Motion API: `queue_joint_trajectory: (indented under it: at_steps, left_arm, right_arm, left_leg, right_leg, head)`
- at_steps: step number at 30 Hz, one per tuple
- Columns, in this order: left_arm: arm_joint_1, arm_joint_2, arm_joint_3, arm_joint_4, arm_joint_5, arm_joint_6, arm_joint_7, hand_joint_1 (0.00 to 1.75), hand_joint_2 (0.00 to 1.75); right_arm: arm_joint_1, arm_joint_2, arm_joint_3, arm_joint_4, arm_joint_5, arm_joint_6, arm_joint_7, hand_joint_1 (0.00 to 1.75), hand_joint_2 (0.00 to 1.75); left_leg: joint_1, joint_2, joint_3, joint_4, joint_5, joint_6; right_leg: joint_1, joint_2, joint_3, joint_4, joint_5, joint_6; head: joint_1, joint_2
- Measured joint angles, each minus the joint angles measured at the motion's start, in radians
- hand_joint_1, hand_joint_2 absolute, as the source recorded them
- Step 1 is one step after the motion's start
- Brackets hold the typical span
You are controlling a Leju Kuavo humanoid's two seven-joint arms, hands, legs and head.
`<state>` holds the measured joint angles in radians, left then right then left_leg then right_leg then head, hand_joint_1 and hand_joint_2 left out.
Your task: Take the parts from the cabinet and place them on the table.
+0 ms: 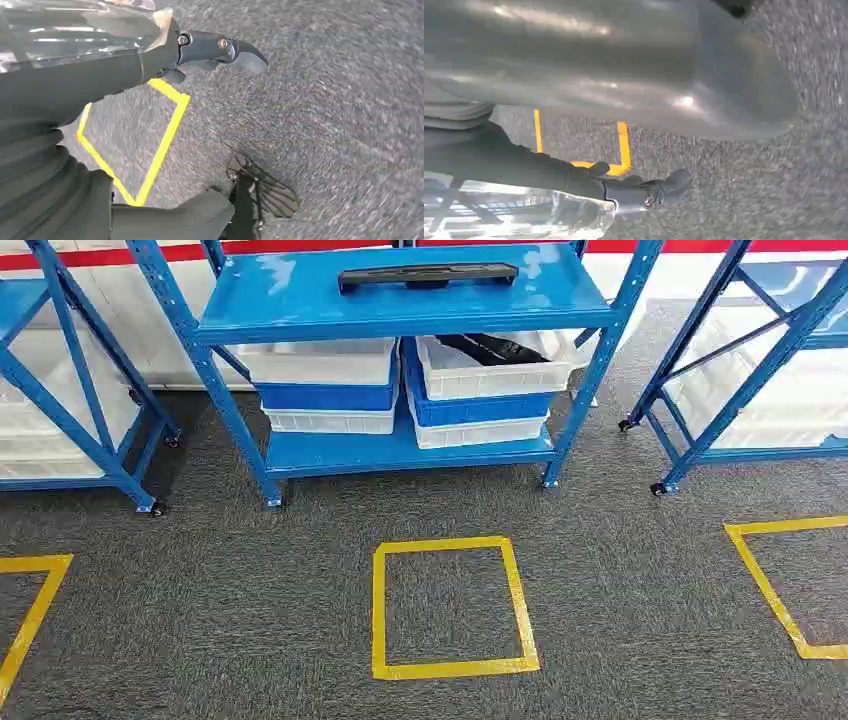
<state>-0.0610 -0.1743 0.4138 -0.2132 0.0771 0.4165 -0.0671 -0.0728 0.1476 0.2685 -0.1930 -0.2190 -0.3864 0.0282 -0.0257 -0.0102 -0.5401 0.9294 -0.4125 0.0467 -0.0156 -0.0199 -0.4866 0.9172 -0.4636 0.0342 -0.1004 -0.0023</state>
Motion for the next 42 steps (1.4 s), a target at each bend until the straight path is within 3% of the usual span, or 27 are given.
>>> queue_joint_trajectory:
  at_steps: [8, 9, 14, 24, 37, 40, 42]
  left_arm:
    - [0.0, -0.018, 0.051, 0.0, 0.01, 0.016, -0.012, 0.0, 1.75]
    - [-0.001, -0.019, 0.054, 0.0, 0.01, 0.016, -0.012, 0.0, 1.75]
    - [-0.002, -0.026, 0.068, 0.001, 0.014, 0.018, -0.022, 0.0, 1.75]
    - [-0.002, -0.009, 0.038, 0.002, -0.072, -0.069, -0.004, 0.0, 1.75]
    - [-0.003, 0.001, 0.017, 0.002, -0.077, -0.072, 0.001, 0.0, 1.75]
    - [-0.003, 0.003, 0.012, 0.002, -0.09, -0.051, 0.001, 0.0, 1.75]
    - [-0.003, 0.006, 0.01, 0.002, -0.098, 0.011, -0.026, 0.0, 1.75]
  right_arm:
    - [-0.004, 0.009, 0.044, 0.002, 0.011, 0.011, 0.0, 0.0, 0.0]
    - [-0.004, 0.009, 0.046, 0.003, 0.011, 0.013, 0.0, 0.0, 1.75]
    - [-0.009, -0.003, 0.058, 0.008, 0.011, 0.06, 0.01, 0.0, 1.75]
    - [-0.011, -0.033, 0.015, 0.01, -0.102, 0.072, 0.013, 0.0, 1.75]
    - [-0.007, -0.04, -0.017, 0.011, -0.112, 0.072, 0.012, 0.0, 1.75]
    - [-0.006, -0.04, -0.027, 0.011, -0.14, 0.039, -0.021, 0.0, 1.75]
    - [-0.005, -0.039, -0.05, 0.011, -0.174, -0.035, -0.104, 0.0, 1.75]
  left_leg:
    - [0.0, 0.0, 0.0, 0.0, 0.0, 0.0]
    - [0.0, 0.0, 0.0, 0.0, 0.0, 0.0]
    - [0.0, 0.0, 0.0, 0.0, 0.0, 0.0]
    - [0.0, 0.0, 0.0, 0.0, 0.0, 0.0]
    - [0.0, 0.0, 0.0, 0.0, 0.0, 0.0]
    - [0.0, 0.0, 0.0, 0.0, 0.0, 0.0]
    - [0.0, 0.0, 0.0, 0.0, 0.0, 0.0]
  right_leg:
    - [0.0, 0.0, 0.0, 0.0, 0.0, 0.0]
    - [0.0, 0.0, 0.0, 0.0, 0.0, 0.0]
    - [0.0, 0.0, 0.0, 0.0, 0.0, 0.0]
    - [0.0, 0.0, 0.0, 0.0, 0.0, 0.0]
    - [0.0, 0.0, 0.0, 0.0, 0.0, 0.0]
    - [0.0, 0.0, 0.0, 0.0, 0.0, 0.0]
    - [0.0, 0.0, 0.0, 0.0, 0.0, 0.0]
  head:
    - [0.0, 0.0]
    - [0.0, 0.0]
    - [0.0, 0.0]
    - [0.0, 0.0]
    - [0.0, 0.0]
    - [0.0, 0.0]
    - [0.0, 0.0]
